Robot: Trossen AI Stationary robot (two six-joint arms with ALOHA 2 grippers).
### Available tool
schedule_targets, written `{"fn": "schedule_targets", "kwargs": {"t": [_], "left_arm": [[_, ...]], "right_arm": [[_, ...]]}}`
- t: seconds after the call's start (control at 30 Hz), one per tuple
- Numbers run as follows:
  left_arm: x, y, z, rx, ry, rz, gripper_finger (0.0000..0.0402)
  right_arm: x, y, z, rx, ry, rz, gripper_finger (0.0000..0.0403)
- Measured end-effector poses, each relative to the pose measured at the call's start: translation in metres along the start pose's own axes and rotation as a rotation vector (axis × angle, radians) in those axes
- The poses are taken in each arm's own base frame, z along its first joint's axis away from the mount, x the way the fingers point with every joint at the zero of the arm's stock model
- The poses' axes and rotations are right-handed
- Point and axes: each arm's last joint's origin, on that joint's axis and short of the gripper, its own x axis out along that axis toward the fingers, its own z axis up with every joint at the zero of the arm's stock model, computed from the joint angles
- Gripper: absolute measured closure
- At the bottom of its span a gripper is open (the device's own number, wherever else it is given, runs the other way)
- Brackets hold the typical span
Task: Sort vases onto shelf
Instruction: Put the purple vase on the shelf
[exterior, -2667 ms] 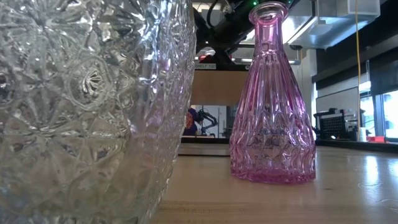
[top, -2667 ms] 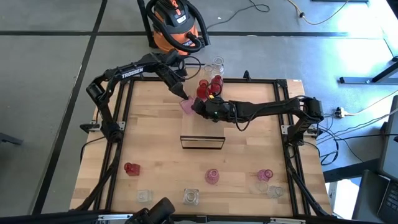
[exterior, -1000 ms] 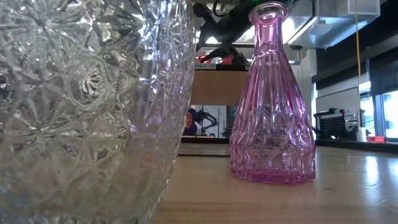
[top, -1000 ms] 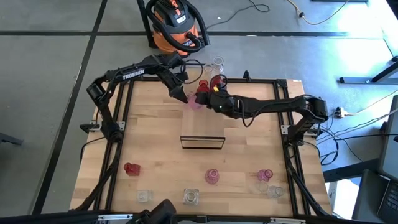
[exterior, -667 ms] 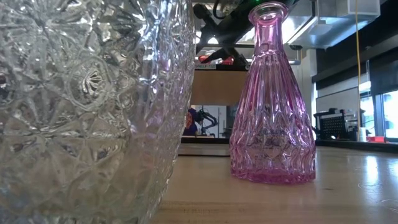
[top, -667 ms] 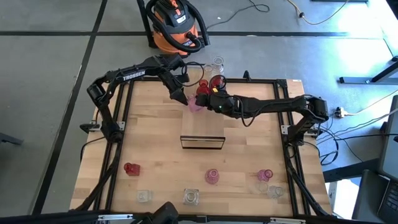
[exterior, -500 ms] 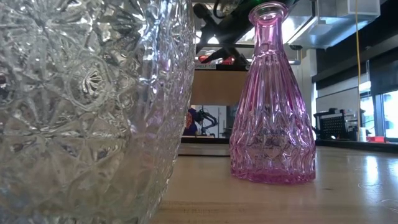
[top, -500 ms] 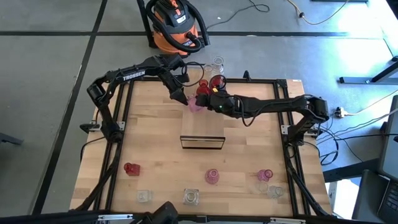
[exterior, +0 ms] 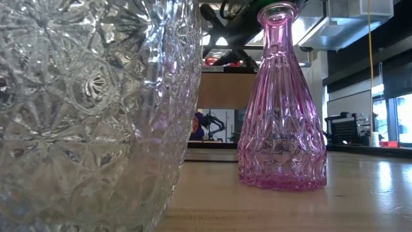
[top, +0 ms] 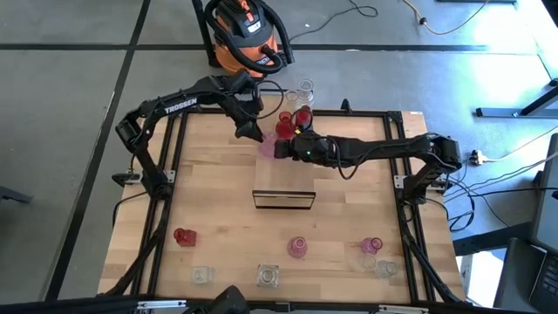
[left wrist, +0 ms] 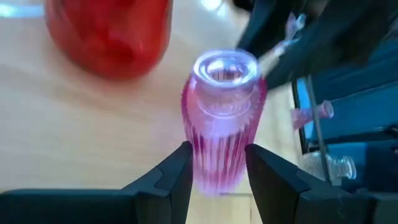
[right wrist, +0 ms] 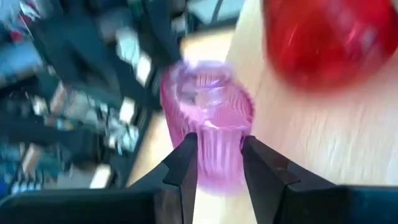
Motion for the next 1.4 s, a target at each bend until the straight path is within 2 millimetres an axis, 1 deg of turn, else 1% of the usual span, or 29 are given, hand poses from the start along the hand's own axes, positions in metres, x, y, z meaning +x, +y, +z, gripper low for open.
{"fn": "schedule_targets", "kwargs": {"t": [0.1, 0.17, 0.43, 0.63, 0.77, 1.1, 1.4], "left_arm": [[0.0, -0.001, 0.004, 0.027, -0.026, -0.019, 0.0262], [0.002, -0.003, 0.004, 0.027, -0.021, -0.031, 0.0262], [0.009, -0.008, 0.006, 0.043, -0.009, -0.009, 0.0262], [0.01, -0.007, 0.005, 0.038, -0.003, -0.003, 0.0262], [0.01, -0.007, 0.005, 0.041, -0.004, -0.002, 0.0262], [0.013, -0.01, 0.005, 0.108, 0.003, -0.001, 0.0262], [0.014, -0.01, 0.005, 0.177, 0.005, -0.004, 0.0262]], "right_arm": [[0.004, -0.001, -0.005, -0.037, 0.052, 0.014, 0.0295], [0.002, 0.0, -0.005, -0.047, 0.058, 0.022, 0.0295], [0.002, -0.002, -0.004, -0.064, 0.035, -0.006, 0.0295], [-0.002, 0.0, -0.011, -0.092, 0.005, -0.034, 0.0295], [-0.003, 0.0, -0.011, -0.098, -0.007, -0.041, 0.0295], [-0.004, 0.001, -0.013, -0.131, -0.023, -0.05, 0.0295], [-0.006, 0.002, -0.016, -0.201, -0.042, -0.059, 0.0295]]}}
